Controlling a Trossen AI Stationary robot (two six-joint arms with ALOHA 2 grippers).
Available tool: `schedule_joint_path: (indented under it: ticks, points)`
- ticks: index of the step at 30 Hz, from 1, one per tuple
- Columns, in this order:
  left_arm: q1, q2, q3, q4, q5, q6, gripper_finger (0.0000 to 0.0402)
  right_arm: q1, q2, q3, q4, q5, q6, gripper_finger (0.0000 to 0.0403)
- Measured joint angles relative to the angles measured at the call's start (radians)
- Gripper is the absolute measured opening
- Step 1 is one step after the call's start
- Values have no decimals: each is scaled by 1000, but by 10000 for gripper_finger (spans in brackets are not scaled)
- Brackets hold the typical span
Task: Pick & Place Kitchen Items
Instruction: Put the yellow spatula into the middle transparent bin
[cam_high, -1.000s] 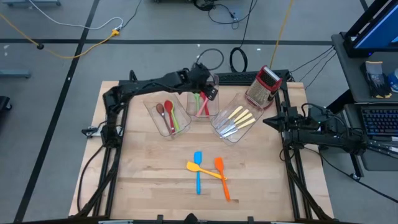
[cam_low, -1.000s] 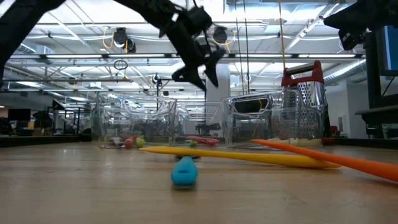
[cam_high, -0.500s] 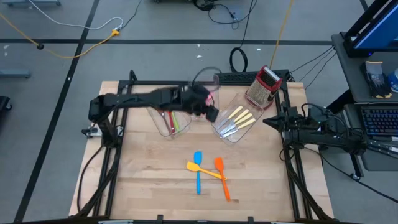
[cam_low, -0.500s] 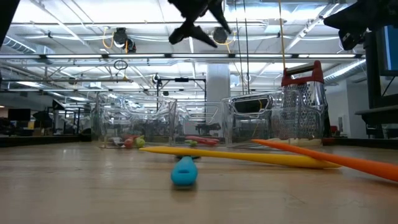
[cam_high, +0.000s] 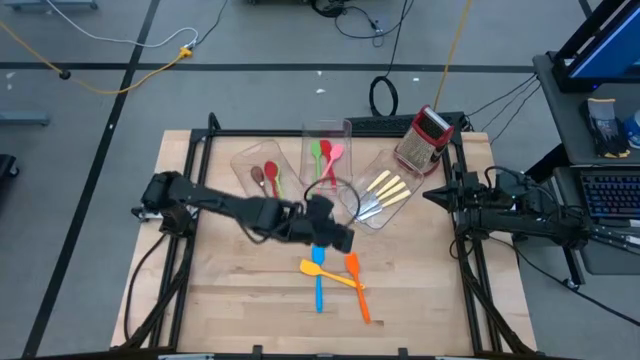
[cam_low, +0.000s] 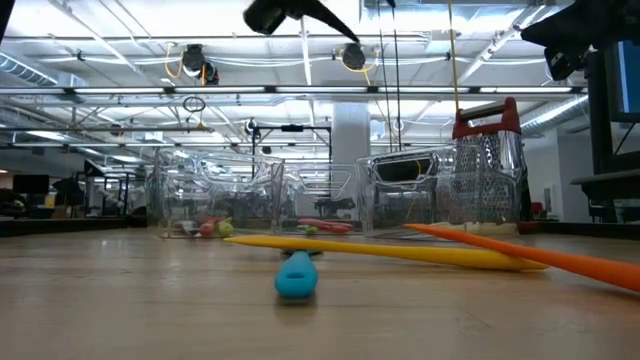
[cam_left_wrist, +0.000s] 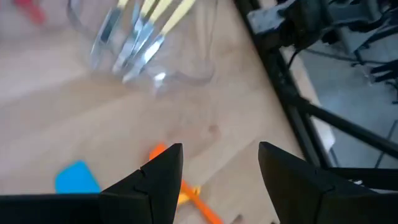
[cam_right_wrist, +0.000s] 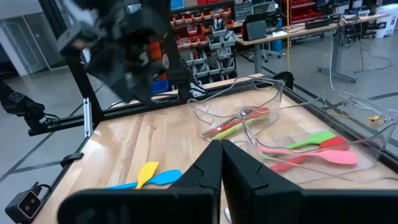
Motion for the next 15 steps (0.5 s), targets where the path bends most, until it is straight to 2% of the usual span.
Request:
schedule_joint_path:
  ticks: [10,15]
  points:
    - [-103,80,0,-23,-24,-310,214,0,0,0,2,-1,-12,0]
    - [-119,121,0,-46,10,-440,214,0,0,0,1,-1,-12,0]
